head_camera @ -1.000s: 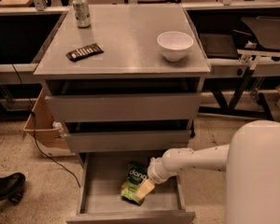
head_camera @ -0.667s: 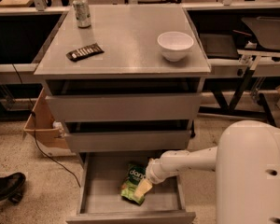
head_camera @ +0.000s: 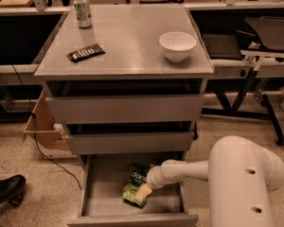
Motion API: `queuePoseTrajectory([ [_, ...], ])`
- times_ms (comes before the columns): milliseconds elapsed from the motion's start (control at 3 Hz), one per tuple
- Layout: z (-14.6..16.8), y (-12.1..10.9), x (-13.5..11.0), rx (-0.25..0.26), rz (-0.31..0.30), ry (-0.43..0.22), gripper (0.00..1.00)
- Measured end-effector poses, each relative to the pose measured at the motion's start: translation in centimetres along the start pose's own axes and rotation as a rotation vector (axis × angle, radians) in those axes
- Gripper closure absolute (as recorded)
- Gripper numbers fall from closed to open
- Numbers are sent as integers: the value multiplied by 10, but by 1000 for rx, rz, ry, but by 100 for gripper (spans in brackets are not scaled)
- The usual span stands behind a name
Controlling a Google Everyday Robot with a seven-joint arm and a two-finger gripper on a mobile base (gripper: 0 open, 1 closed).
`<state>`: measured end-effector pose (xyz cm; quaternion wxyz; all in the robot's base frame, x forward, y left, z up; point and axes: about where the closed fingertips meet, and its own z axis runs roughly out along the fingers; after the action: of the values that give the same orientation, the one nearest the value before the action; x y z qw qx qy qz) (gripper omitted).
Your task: Pick green rice chip bag from bottom drawer and place on counter
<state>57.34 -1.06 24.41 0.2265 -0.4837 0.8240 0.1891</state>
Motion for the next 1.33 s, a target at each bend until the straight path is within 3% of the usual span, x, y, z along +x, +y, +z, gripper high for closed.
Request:
queuePoseTrajectory([
  [1000,103,-22,39,-12,62,-108,0],
  [1333,116,-27,47,-5,73,-123,0],
])
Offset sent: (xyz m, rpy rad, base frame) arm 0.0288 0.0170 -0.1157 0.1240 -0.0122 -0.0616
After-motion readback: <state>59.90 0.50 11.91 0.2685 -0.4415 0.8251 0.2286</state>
